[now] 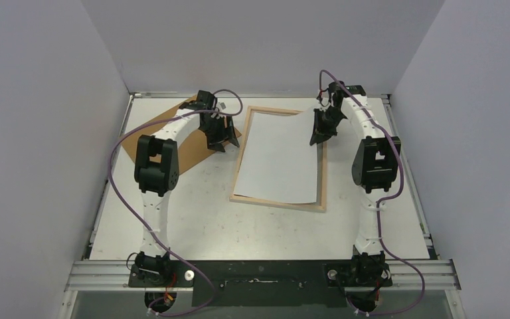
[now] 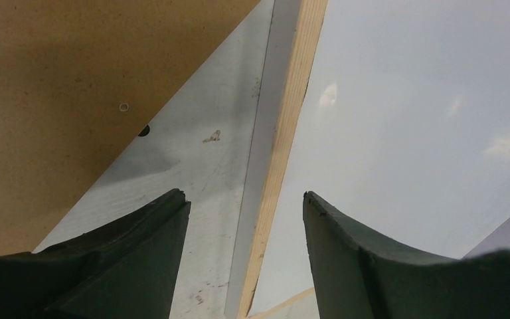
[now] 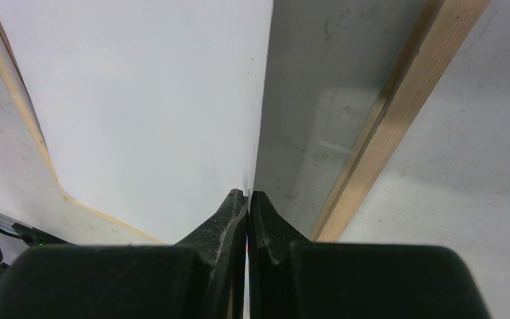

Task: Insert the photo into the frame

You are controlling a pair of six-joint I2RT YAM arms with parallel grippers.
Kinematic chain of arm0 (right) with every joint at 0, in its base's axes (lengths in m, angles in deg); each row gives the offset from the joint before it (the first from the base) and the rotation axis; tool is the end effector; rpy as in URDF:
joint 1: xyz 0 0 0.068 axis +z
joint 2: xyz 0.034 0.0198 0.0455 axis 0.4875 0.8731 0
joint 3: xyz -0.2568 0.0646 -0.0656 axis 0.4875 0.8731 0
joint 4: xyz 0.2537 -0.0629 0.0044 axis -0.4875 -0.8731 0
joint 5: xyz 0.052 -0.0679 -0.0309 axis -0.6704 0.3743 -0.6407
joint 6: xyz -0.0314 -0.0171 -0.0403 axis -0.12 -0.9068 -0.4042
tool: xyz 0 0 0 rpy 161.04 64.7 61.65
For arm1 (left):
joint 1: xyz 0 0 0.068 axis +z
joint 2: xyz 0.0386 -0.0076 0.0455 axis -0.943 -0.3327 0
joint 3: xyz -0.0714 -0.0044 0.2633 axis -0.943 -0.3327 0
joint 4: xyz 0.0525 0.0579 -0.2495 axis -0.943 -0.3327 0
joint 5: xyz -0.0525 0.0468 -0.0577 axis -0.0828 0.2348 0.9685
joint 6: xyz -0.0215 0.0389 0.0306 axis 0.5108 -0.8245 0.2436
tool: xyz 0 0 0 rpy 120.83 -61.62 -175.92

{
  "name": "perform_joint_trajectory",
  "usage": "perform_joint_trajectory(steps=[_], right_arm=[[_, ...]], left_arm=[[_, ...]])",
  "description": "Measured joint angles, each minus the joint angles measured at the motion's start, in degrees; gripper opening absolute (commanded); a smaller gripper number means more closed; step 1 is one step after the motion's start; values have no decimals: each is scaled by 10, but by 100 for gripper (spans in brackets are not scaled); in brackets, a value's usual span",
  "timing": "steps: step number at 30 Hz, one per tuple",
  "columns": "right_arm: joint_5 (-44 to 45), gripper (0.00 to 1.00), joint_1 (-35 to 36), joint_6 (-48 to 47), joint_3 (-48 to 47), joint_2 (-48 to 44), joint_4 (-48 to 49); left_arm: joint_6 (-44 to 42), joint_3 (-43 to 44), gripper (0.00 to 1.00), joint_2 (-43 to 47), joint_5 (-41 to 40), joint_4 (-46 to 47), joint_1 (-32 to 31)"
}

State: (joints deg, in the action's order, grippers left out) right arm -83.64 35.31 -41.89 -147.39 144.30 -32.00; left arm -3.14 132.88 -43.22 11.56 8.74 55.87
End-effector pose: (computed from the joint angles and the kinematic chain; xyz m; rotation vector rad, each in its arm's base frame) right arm 0.4569 0.0643 0.2298 0.0970 2.9447 0.7005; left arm 0.4575 -0.1347 0.1818 -0.1299 2.8122 -0.7432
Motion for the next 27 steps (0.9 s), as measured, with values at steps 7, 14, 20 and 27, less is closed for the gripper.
perform_joint_trajectory(steps=[7,14,20,27], right_arm=[[0,0,0,-19,-17,0,5],[0,3,3,-25,-7,0,18],[-8,5,7,-30,2,0,31],[-9,3,18,-29,2,0,37]], left_arm=[[0,17,57,-25,-3,-11,-4],[0,17,55,-28,-5,-15,-14],[0,17,55,-31,-12,-18,-21],[0,17,54,-31,-19,-22,-21]])
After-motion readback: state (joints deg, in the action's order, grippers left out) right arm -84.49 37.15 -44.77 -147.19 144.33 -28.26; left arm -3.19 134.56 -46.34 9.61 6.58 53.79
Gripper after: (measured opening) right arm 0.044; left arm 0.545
